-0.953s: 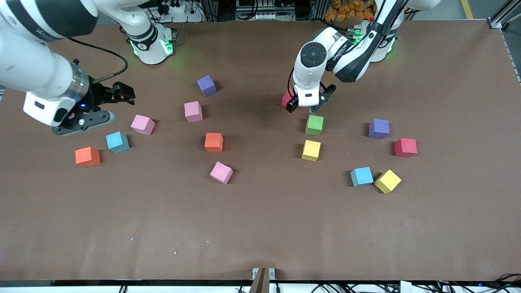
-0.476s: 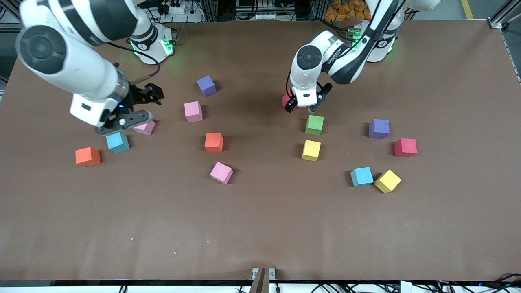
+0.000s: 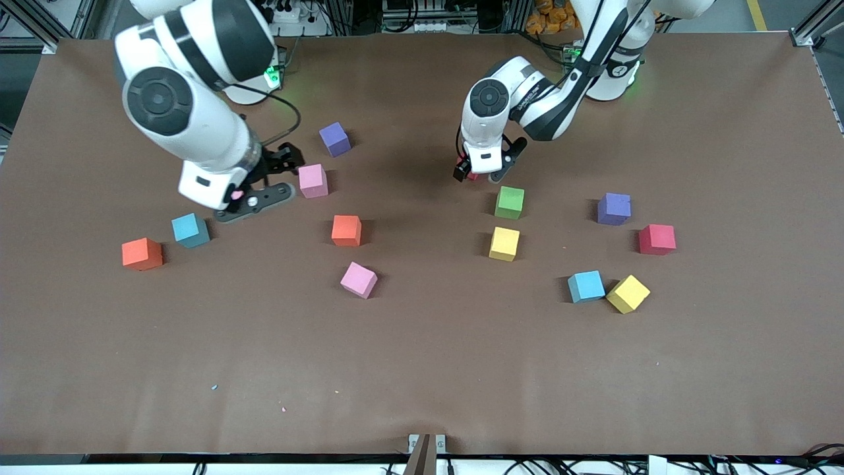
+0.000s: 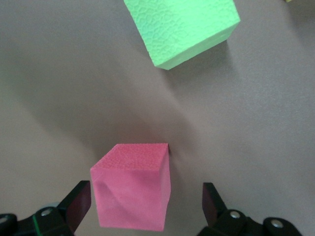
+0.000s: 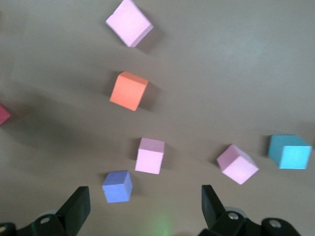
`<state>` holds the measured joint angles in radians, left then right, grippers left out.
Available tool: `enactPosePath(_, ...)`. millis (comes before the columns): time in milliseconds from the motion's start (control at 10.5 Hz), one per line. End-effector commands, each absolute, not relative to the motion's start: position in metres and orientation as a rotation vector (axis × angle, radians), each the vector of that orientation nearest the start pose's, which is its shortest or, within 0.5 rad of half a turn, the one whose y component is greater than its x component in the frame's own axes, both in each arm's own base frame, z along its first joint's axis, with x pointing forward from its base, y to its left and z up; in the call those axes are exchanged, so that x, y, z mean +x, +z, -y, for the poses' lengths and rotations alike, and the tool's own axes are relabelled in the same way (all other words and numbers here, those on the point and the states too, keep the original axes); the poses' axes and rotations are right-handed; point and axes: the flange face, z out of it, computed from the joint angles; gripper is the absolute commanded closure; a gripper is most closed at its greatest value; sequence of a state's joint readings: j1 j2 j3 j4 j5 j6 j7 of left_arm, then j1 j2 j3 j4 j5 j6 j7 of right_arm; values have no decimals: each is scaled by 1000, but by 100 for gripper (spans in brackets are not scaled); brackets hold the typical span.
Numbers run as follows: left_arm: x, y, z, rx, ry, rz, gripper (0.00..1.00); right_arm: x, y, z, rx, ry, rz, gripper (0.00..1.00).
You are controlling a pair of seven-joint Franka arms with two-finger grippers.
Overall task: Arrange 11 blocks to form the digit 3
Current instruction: 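Grasp the red cube with the left gripper while the right gripper grasps pink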
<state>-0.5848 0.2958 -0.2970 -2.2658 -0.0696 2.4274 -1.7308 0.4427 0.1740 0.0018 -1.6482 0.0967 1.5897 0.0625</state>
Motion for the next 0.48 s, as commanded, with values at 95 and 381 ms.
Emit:
enactPosePath(95, 325, 210, 405, -2712, 256, 1371, 0, 511, 443, -293, -2996, 382, 569, 0)
enactPosePath(381, 323, 199, 405, -2707, 267, 1367, 0, 503, 405, -296, -2951, 363, 509, 0)
